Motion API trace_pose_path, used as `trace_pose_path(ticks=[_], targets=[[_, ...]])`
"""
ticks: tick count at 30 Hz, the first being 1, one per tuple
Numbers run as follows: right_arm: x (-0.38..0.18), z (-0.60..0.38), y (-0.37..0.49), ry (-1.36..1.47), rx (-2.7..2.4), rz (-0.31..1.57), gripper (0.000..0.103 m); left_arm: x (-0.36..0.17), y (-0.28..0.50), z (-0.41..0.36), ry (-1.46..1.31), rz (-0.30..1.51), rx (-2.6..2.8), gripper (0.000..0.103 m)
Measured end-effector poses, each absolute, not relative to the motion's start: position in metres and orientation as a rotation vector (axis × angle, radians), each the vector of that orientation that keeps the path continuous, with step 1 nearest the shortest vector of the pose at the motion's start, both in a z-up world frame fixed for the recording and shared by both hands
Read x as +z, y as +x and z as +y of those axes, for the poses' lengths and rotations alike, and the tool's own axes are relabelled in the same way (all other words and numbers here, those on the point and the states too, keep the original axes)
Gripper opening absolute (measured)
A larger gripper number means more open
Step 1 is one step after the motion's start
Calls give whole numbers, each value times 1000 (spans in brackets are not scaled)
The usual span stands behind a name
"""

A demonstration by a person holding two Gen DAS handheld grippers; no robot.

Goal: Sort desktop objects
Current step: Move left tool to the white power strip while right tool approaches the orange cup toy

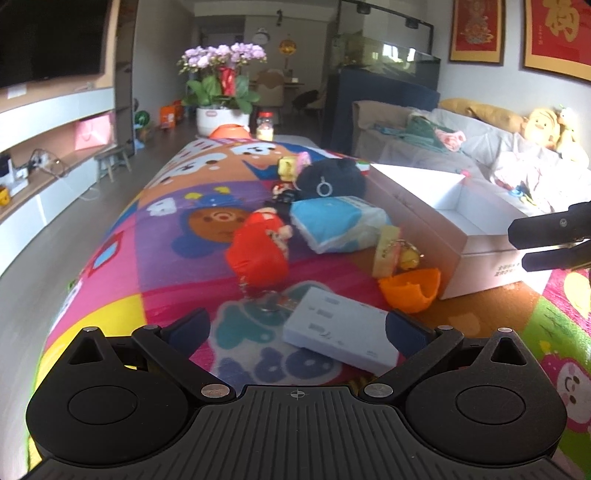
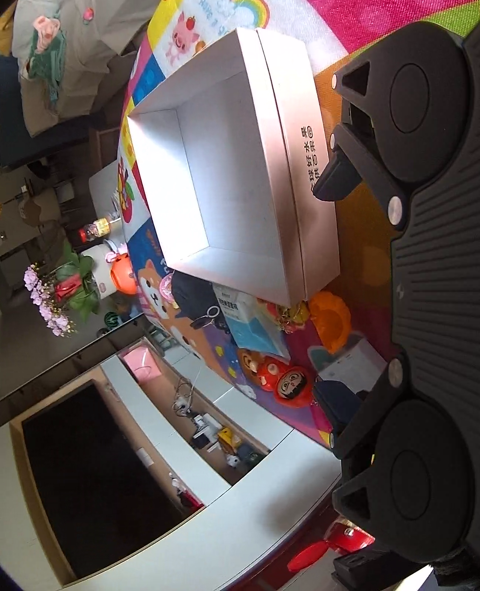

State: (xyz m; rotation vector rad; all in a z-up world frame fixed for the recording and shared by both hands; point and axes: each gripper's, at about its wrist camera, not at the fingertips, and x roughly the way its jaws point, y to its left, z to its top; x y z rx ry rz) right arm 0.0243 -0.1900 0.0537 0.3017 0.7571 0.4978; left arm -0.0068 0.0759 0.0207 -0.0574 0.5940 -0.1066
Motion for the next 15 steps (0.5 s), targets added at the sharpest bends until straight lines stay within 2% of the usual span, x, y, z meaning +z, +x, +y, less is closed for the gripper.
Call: trace_pose_path(ticks=[3, 8, 15], targets=[[55, -185, 22, 260, 453, 714, 103, 19, -8, 79, -69, 598, -108, 103], [51, -194, 19, 352, 407, 584, 103, 17, -10, 78, -74, 601, -124, 103], [51, -181, 26, 248, 460, 655, 103, 15, -9, 74, -73, 618, -125, 103]])
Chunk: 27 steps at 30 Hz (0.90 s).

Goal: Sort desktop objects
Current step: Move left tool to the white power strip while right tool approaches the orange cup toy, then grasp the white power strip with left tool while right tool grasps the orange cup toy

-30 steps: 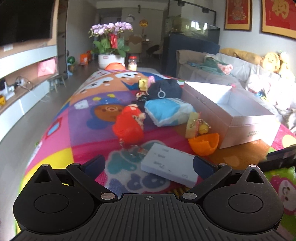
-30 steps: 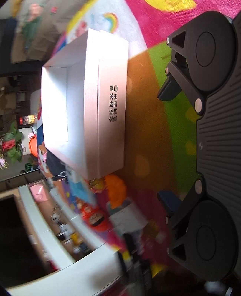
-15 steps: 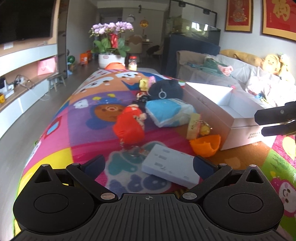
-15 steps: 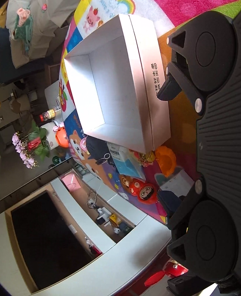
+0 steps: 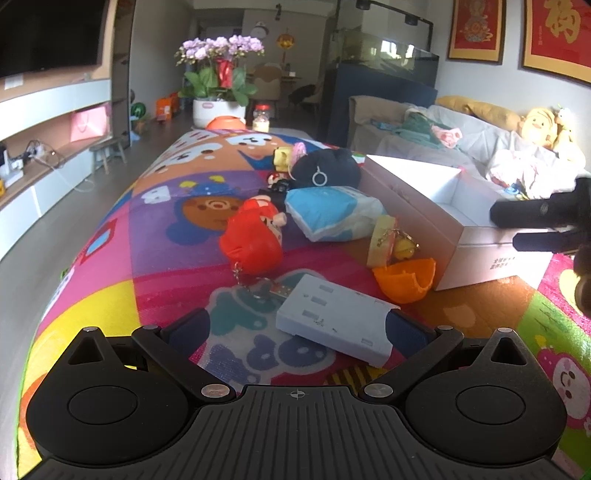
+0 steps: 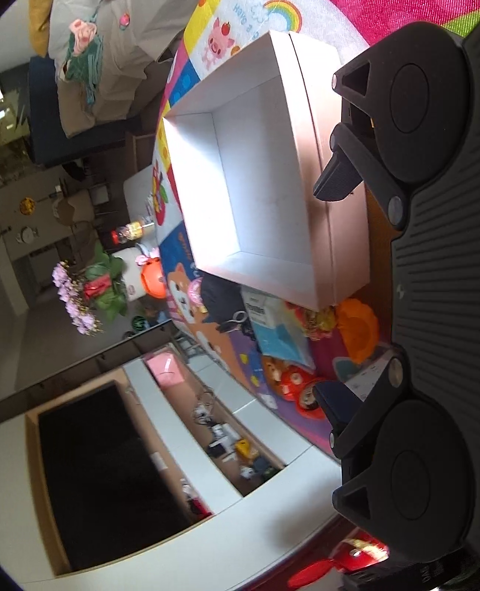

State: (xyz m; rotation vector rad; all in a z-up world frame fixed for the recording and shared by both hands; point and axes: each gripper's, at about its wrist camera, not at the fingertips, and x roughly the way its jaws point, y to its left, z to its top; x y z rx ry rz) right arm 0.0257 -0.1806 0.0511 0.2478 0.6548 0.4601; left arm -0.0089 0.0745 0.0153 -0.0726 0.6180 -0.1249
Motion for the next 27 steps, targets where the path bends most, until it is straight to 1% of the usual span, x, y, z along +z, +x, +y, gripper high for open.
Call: trace_pose_path(ticks=[9, 12, 16, 19, 20, 21, 22, 23, 24, 26, 27], targets=[[43, -154, 21, 107, 457, 706, 103, 14, -8, 75, -75, 633, -110, 103], [43, -147, 18, 61, 451, 691, 103, 14, -9, 75, -69, 631, -115, 103], [44, -127, 5, -116, 415, 611, 103, 14, -7, 78, -74, 633, -92, 103], [41, -106, -13, -342, 389, 464, 102, 16, -4, 82, -66, 646, -32, 103], [39, -98, -17, -406, 387, 420, 95, 17, -3, 83, -59, 648, -14, 103], [37, -91, -20, -454, 401, 400, 84, 18, -2, 84, -48, 649, -1, 103], [36, -85, -20, -483, 427, 401, 80, 19, -1, 85, -36, 651, 13, 103], [34, -80, -17, -498, 455, 418, 72, 20, 0, 85, -25, 651, 26, 103], [32, -75, -15, -510, 472, 432, 68, 21, 1, 86, -15, 652, 38, 103], [30, -66, -17, -550, 481, 394, 63, 21, 4, 89, -6, 657, 54, 103], [30, -63, -16, -550, 502, 400, 47, 21, 4, 90, -3, 660, 62, 103]])
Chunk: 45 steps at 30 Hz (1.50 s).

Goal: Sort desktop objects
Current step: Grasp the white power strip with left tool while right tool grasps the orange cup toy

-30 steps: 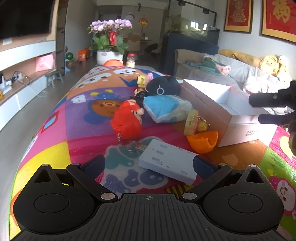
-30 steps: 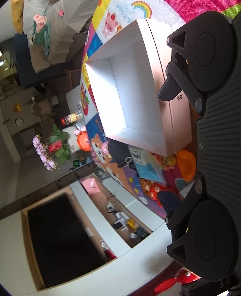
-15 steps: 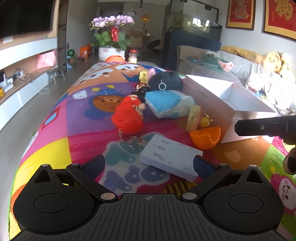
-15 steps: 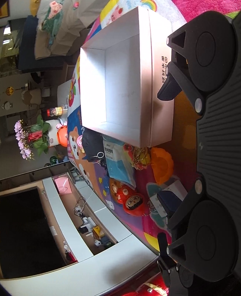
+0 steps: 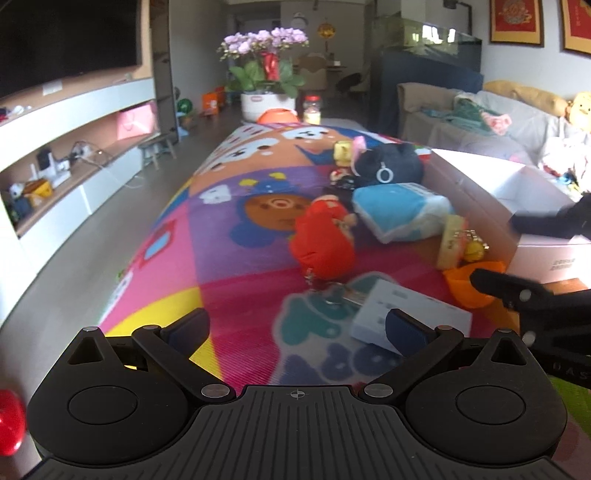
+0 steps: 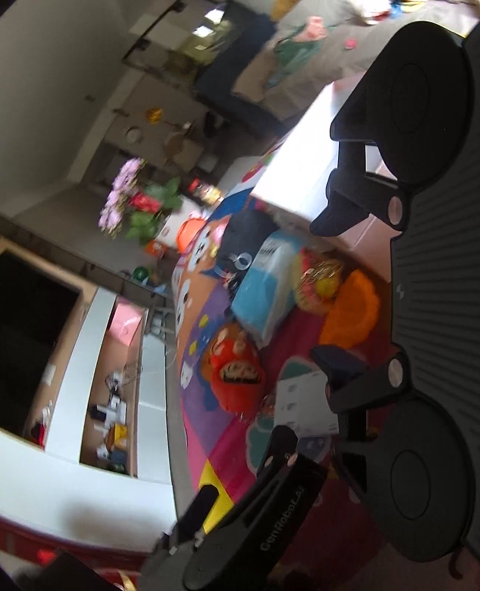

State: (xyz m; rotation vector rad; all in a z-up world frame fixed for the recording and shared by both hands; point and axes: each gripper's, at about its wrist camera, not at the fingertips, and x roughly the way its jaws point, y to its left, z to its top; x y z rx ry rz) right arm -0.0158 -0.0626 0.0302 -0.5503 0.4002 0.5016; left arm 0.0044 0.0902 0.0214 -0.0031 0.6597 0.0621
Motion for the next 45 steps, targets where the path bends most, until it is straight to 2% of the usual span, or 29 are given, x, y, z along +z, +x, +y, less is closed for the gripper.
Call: trace_pose_path(ticks=[1, 4, 6, 11, 16, 21, 22, 23, 24, 26, 29, 31, 33, 34, 41, 45], targets=[[31, -59, -15, -535, 531, 422, 42, 22, 5, 92, 1, 661, 69, 103], [30, -51, -19, -544, 579, 450, 41, 23, 6, 95, 9, 661, 81, 103], [25, -50, -12, -516, 604, 508, 32, 23, 7, 97, 9, 663, 91, 103], [31, -71, 2, -331, 671, 631, 21, 27, 3, 97, 5, 649, 58, 103], [29, -108, -5, -210, 722, 774, 20, 30, -4, 77, 50, 630, -102, 103], [24, -154, -26, -210, 544, 757, 21, 19, 3, 41, 190, 641, -208, 103], [25, -164, -30, -194, 513, 752, 22, 16, 8, 35, 207, 648, -210, 103], [25, -173, -33, -176, 485, 750, 32, 12, 13, 30, 222, 660, -206, 103], [25, -182, -36, -161, 456, 745, 45, 9, 18, 27, 229, 669, -203, 103], [24, -196, -41, -143, 406, 735, 52, 5, 25, 21, 233, 683, -213, 103], [17, -214, -38, -106, 373, 757, 56, 4, 26, 13, 234, 686, -264, 103], [16, -216, -38, -91, 386, 749, 66, 6, 18, 6, 237, 684, -341, 103], [15, -216, -34, -64, 401, 766, 98, 4, 9, -1, 257, 679, -385, 103], [12, -218, -31, -36, 410, 791, 103, 2, 7, -3, 272, 680, -381, 103], [6, -203, -32, -65, 360, 780, 103, 0, 11, 12, 126, 746, -331, 103], [9, -194, -24, -151, 373, 823, 103, 1, 10, 12, 135, 752, -336, 103]])
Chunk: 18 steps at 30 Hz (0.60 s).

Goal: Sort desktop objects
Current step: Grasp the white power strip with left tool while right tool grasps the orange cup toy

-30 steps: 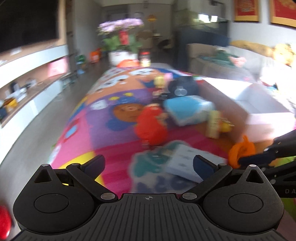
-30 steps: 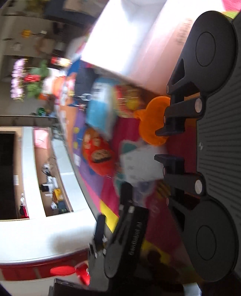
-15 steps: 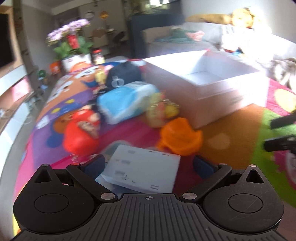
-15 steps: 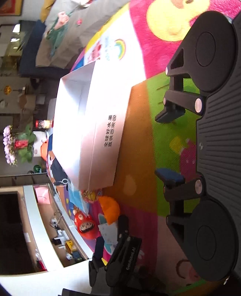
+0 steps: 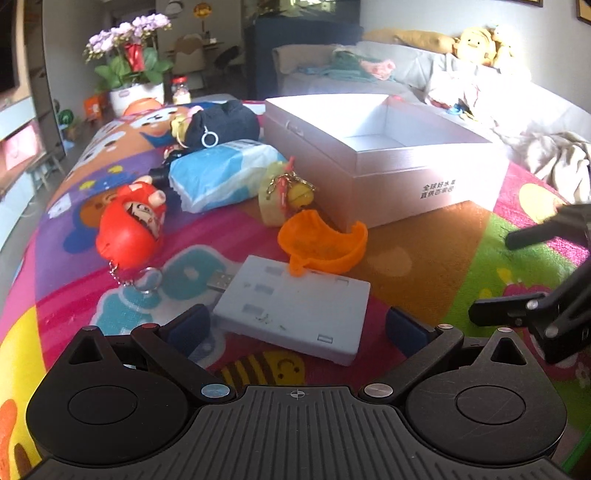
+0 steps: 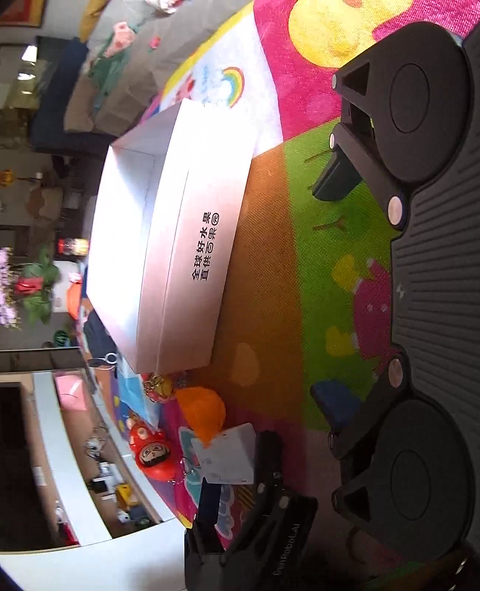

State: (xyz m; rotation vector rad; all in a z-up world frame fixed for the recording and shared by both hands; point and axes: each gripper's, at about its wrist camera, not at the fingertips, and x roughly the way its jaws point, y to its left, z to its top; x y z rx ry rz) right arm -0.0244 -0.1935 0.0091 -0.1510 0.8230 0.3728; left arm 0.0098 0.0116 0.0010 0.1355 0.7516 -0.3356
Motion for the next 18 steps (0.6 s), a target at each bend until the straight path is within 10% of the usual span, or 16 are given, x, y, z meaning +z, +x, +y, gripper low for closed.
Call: trace_pose_path(ticks=[18], targets=[[59, -129, 25, -58, 593, 683, 79, 10, -2, 44, 52, 687, -307, 103]])
